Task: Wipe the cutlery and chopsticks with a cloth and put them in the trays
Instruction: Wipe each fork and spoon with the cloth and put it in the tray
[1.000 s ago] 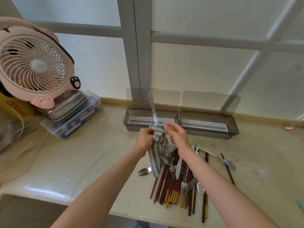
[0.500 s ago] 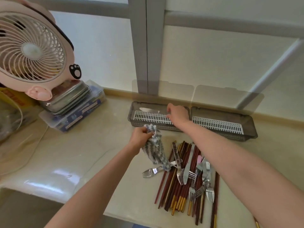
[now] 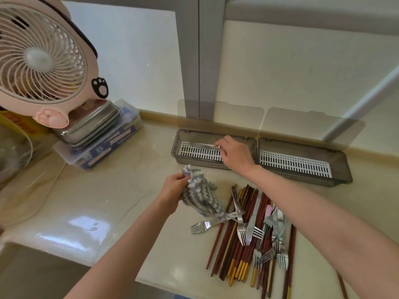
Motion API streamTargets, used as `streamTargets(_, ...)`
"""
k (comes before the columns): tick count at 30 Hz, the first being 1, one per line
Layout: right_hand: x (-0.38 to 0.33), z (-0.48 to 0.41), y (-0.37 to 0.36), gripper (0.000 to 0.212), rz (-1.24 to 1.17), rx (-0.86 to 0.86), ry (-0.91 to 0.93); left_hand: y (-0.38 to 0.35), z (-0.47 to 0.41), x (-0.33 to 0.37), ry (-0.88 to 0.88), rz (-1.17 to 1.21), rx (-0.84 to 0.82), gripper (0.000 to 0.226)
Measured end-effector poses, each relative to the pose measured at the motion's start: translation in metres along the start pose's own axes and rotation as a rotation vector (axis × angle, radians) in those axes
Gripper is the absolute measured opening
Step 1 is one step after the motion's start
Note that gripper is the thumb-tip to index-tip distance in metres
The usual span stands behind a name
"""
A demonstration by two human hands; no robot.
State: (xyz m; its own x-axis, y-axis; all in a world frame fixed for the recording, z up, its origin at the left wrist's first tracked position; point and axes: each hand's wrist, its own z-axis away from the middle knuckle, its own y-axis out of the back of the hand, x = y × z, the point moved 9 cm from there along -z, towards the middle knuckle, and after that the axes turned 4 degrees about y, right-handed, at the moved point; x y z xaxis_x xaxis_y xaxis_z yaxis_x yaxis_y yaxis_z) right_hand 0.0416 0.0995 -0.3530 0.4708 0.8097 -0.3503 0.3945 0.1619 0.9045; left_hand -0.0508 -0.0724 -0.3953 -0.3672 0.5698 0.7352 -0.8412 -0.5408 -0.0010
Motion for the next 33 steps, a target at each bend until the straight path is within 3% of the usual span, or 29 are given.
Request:
streamTargets(2, -0.021, 0.022, 0.003, 0.024, -0.092, -0.134, 0.103, 0.002, 0.002, -0.011, 0.068, 0.116, -0.057, 0.016)
streamTargets(5, -0.028, 0.077, -0.035, 0.035, -0.016, -0.758, 0.11, -0.003, 0.007, -0.025, 0.152, 0.262, -0.151, 0.019)
streamTargets(7, -0.021, 0.104, -0.041, 0.035, 0.077, -0.885, 0.135, -0.01, 0.015, -0.031, 0.213, 0.344, -0.218, 0.026)
streamTargets(11, -0.011, 0.118, -0.037, 0.021, 0.174, -0.76, 0.164, -0.023, 0.027, -0.039, 0.298, 0.469, -0.319, 0.034)
streamTargets(15, -0.008, 0.113, -0.021, 0.016, 0.126, -0.623, 0.153, -0.028, 0.032, -0.039, 0.291, 0.544, -0.289, 0.028)
streamTargets(18, 0.009, 0.111, 0.001, 0.021, -0.111, -0.512, -0.114, -0.022, 0.028, -0.037, 0.229, 0.597, -0.223, 0.024)
streamTargets(22, 0.004, 0.114, 0.031, 0.009, -0.771, -0.195, -0.525, -0.027, 0.02, -0.025, 0.12, 0.614, -0.185, 0.021)
streamTargets(28, -0.036, 0.122, 0.02, 0.01, -1.039, -0.143, -0.616, -0.054, 0.025, 0.005, -0.05, 0.532, -0.201, 0.02)
streamTargets(33, -0.032, 0.127, 0.016, 0.014, -1.079, -0.12, -0.711, -0.055, 0.022, 0.008, -0.077, 0.222, -0.079, 0.022)
